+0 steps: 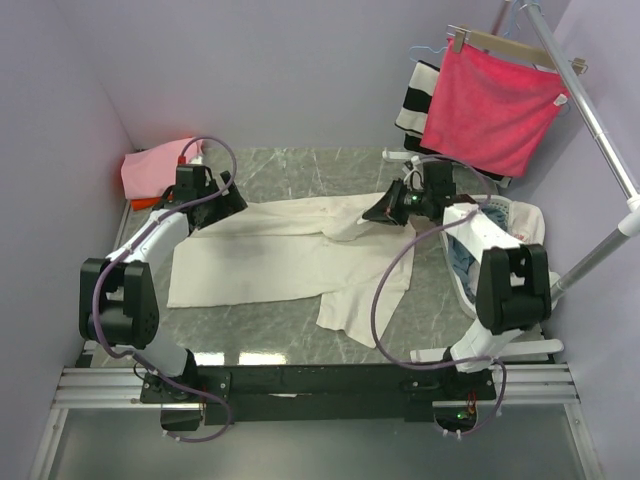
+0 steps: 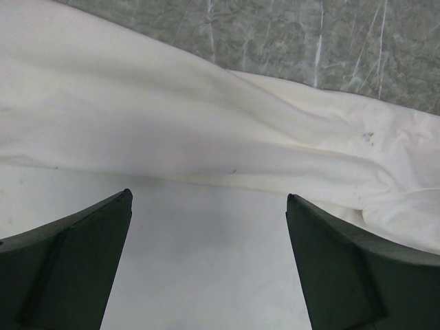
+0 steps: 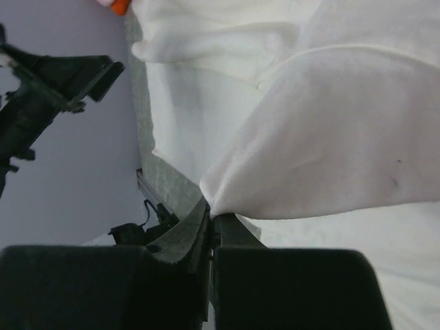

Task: Fold and stack the t-shirts
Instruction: Fold the tshirt

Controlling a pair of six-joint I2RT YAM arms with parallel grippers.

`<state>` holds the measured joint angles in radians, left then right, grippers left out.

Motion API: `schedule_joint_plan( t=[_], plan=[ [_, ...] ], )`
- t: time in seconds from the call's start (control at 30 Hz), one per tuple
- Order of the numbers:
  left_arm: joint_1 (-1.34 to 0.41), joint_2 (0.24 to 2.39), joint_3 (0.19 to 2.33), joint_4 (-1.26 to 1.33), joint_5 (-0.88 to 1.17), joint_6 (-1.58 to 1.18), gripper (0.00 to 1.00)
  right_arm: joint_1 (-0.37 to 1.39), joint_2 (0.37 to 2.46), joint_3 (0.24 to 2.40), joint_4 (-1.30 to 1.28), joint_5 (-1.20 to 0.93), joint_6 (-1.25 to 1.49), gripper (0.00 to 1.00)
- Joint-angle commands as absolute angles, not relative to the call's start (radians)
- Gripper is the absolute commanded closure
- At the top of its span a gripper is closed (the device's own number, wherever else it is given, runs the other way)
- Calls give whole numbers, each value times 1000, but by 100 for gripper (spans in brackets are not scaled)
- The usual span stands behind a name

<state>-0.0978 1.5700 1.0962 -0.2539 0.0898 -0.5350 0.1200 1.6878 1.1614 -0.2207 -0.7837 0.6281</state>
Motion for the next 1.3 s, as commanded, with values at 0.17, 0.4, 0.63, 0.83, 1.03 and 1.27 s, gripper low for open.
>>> schedule_joint_plan(
  t=[0.17, 0.4, 0.63, 0.83, 1.03, 1.27],
  plan=[
    [-101, 1594, 1140, -233, 140, -523, 1, 127, 1535, 1101, -138, -873, 707, 100],
    [-101, 1603, 1146, -247, 137, -512, 1, 130, 1531, 1094, -267, -868, 608, 100],
    [-100, 1624, 1161, -270, 121, -497, 1, 161, 1413, 1011, -563, -563, 457, 75],
    [-100, 1647, 1180, -275, 110, -489, 1, 184, 1316, 1029, -600, -71, 465, 56],
    [-100, 1654, 1186, -272, 118, -494, 0, 184, 1423, 1143, -538, -61, 429, 54],
    [-101, 1640, 1167, -212, 187, -503, 1, 179, 1653, 1256, -465, -89, 426, 54]
  ],
)
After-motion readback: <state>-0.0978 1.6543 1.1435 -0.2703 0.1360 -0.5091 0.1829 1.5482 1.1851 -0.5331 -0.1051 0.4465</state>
